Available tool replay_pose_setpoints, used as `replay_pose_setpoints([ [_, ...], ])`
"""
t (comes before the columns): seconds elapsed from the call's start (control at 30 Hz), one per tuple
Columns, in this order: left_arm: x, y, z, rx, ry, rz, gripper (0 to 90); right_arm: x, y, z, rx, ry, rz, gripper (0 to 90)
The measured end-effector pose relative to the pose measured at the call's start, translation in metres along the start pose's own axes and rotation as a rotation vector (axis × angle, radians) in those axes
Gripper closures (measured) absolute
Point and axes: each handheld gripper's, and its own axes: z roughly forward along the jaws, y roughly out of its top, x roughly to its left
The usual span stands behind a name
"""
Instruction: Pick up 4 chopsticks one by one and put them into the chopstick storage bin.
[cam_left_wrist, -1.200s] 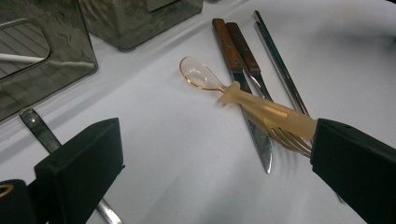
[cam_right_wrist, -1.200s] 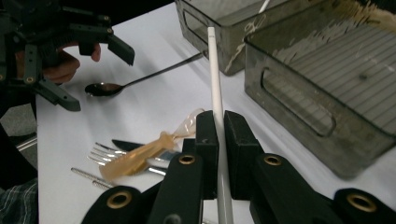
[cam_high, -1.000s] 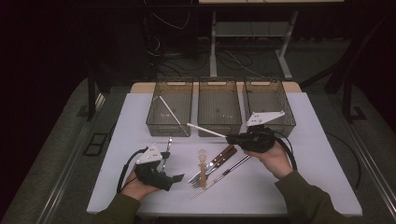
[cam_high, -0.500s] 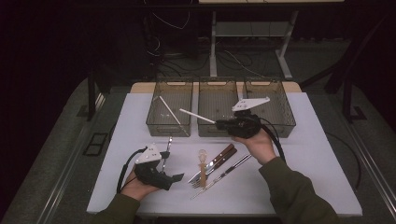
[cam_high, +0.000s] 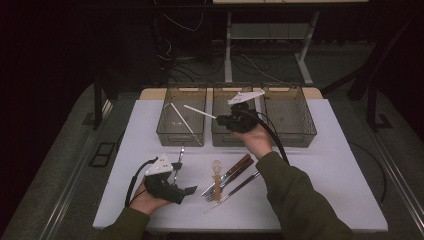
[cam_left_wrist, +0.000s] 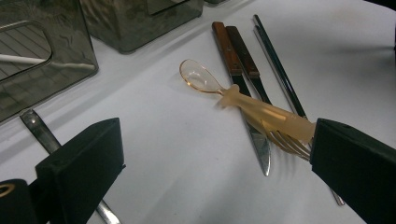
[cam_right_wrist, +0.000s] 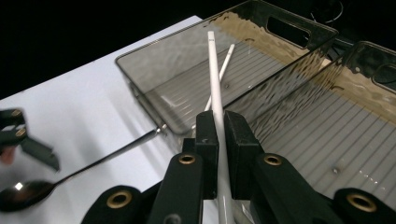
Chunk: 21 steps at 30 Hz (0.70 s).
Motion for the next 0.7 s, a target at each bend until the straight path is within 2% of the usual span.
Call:
replay_pose_setpoints([
  [0.23, 0.001, 0.000, 0.000, -0.002, -0.001, -0.003, 1.4, -0.002, 0.014, 0.024, 0.003, -0.023, 0.039, 85.0],
  [0.37, 0.001, 0.000, 0.000, 0.001, -0.002, 0.001, 1.4, -0.004, 0.021, 0.037, 0.023, -0.046, 0.062, 85.0],
  [0.7, 0.000, 0.001, 0.000, -0.003, -0.004, 0.002, 1.5, -0.007, 0.034, 0.066, 0.036, -0.064, 0.068, 85.0],
])
